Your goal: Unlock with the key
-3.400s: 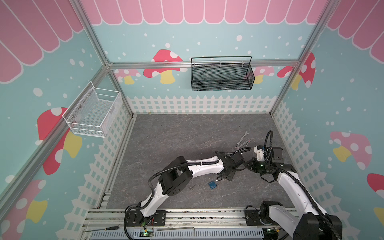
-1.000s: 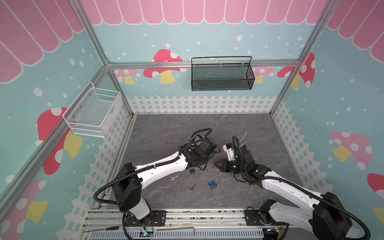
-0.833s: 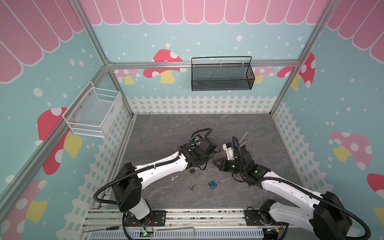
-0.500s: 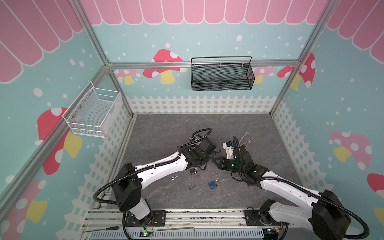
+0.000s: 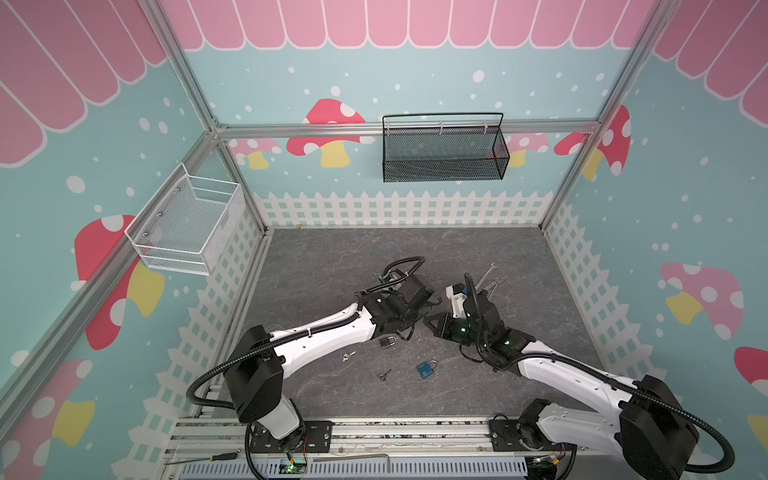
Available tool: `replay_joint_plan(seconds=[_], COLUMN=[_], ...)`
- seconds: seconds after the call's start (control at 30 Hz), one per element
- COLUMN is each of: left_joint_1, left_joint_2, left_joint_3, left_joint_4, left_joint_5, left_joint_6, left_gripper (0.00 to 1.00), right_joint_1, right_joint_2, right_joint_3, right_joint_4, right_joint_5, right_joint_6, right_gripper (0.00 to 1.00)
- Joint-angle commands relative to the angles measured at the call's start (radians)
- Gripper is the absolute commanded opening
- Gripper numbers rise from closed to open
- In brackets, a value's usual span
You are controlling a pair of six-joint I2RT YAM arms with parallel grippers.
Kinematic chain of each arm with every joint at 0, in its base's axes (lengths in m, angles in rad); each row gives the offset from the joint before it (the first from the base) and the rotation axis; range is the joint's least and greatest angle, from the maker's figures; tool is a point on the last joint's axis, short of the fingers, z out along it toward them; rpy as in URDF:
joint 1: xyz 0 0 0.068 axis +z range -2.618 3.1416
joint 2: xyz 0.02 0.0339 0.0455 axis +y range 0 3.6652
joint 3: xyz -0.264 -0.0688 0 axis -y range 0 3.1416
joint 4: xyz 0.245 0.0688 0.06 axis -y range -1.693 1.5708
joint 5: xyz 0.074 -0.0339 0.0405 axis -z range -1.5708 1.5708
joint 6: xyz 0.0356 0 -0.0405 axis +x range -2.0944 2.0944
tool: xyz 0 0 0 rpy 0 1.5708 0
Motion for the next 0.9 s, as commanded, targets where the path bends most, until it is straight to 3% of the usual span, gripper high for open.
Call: replay_joint_plan(seconds=[0.0,0.87], left_joint_1=[0.006,0.006], left_joint_2=[-0.005,-0.022], left_joint_3=[-0.002,0.004], left_joint_4=[0.007,0.011], left_joint_5=[-0.028,-0.045], left_joint_6=[0.015,0.025], left_gripper=[0.00,0.00], right_joint_1=[0.009,0.018], right_joint_2=[-0.003,-0.008], right_joint_3=[0.012,-0.011], right_joint_4=[0.018,0.048], right_joint_5=[0.011,0.004], right_joint_6=[0.029,0.053], right_gripper=[0.00,0.00])
